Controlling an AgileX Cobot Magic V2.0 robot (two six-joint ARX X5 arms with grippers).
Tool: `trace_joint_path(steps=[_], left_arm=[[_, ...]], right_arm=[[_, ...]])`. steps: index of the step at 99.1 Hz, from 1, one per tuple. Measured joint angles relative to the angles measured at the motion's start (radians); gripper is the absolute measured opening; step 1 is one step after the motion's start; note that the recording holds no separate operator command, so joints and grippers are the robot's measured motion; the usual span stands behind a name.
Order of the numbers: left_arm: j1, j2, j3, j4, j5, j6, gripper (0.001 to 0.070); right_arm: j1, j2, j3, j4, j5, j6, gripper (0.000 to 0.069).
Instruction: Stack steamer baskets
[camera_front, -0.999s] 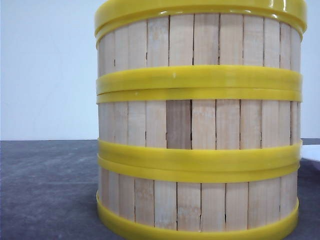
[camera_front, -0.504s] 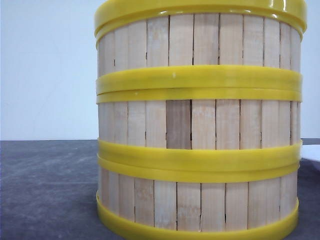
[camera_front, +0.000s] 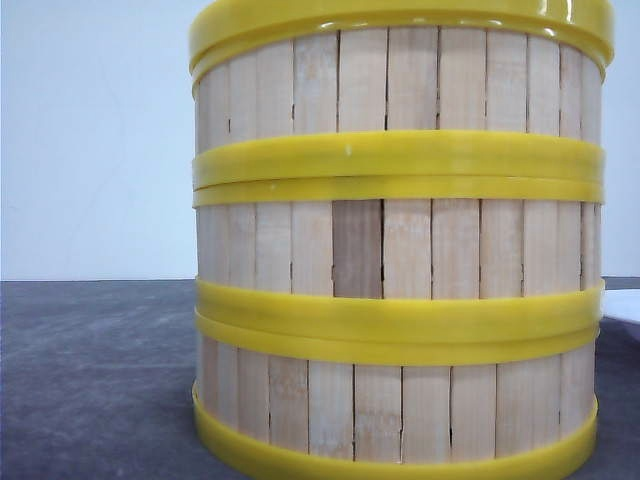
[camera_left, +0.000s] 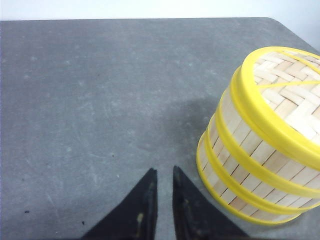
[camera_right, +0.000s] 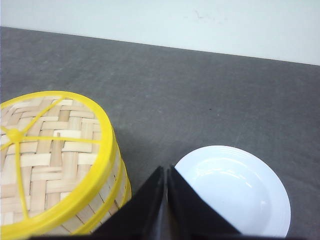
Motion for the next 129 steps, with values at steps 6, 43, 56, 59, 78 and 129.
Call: trace_joint_path(steps=[6, 43, 56, 59, 78, 129], left_arm=[[0.000, 0.000, 0.000, -0.002, -0.004, 0.014, 0.0028], [0.254, -0.021, -0.165, 0.249, -0.115, 0.072, 0.0028], [0.386, -0.049, -0.331, 0.421, -0.093, 0.089, 0.0028], [0.414, -0.059, -0.369, 0.457, -0.076, 0.097, 0.0028], [0.532, -0.143, -0.592, 0.645, 0.070, 0.182, 0.0028], [0.614, -0.321, -0.882, 0.780, 0.127, 0.257, 0.0028]], right_arm=[[0.000, 0.000, 0.000, 0.000, 0.000, 0.000, 0.0005], [0.000, 0.000, 0.000, 0.000, 0.000, 0.000, 0.0005], [0.000, 0.000, 0.000, 0.000, 0.000, 0.000, 0.0005], [0.000, 0.000, 0.000, 0.000, 0.000, 0.000, 0.0005], [0.000, 0.000, 0.000, 0.001, 0.000, 0.000, 0.0005], [0.000, 0.000, 0.000, 0.001, 0.000, 0.000, 0.0005]])
